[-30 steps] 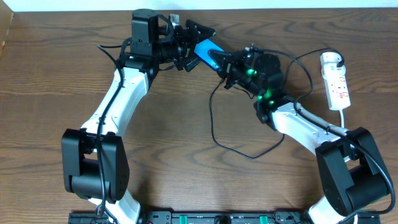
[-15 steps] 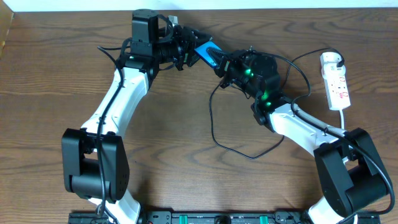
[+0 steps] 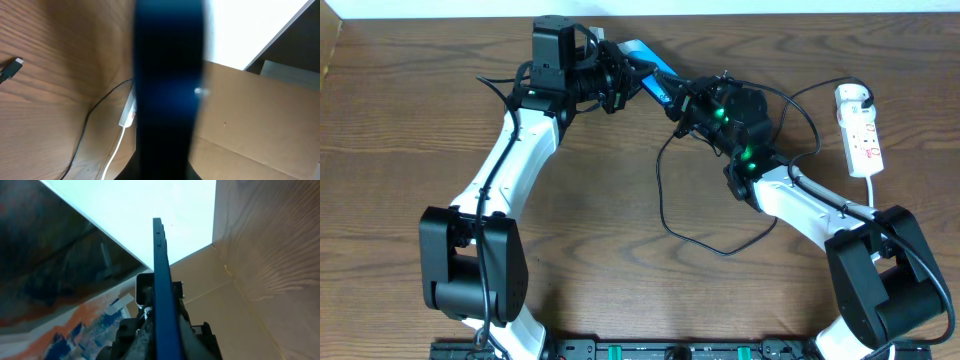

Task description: Plug charger to phone and switch on socket

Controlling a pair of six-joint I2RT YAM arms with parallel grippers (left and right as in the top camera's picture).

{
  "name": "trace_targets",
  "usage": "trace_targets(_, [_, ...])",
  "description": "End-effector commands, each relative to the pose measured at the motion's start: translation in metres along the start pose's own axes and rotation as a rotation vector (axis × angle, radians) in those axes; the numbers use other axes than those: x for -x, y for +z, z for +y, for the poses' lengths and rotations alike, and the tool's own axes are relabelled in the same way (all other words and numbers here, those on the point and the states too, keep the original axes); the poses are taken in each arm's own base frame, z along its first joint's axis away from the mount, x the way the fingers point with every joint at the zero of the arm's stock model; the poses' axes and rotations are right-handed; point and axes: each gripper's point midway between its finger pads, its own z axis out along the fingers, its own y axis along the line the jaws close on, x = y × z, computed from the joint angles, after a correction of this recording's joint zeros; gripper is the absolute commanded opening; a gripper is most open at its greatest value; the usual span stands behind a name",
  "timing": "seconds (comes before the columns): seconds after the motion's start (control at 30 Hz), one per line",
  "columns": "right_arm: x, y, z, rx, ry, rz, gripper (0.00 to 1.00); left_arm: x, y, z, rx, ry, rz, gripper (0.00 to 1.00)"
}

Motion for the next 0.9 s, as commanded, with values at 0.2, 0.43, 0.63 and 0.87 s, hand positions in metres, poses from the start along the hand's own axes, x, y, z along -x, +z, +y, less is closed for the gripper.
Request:
trace_targets(0.2, [-0.008, 0.001, 0.002, -0.005, -0.083, 0.031, 0.57, 0.016, -0.012, -0.003, -0.004, 0.088, -0.050, 0.07])
trace_targets(0.43, [0.027, -0.014, 0.006, -0.048, -0.447, 0.051, 0.99, 0.026, -0.037, 0.006, -0.013, 0.137, -0.010, 0.07])
trace_targets(0.63, [0.058, -0.038, -0.031, -0.232, -0.657, 0.134, 0.86, 0.024, -0.061, 0.002, -0.086, 0.181, 0.080, 0.07])
trace_targets(0.87, [0.082, -0.065, -0.099, -0.536, -0.704, 0.118, 0.82, 0.021, -0.080, -0.002, -0.148, 0.188, 0.144, 0.07])
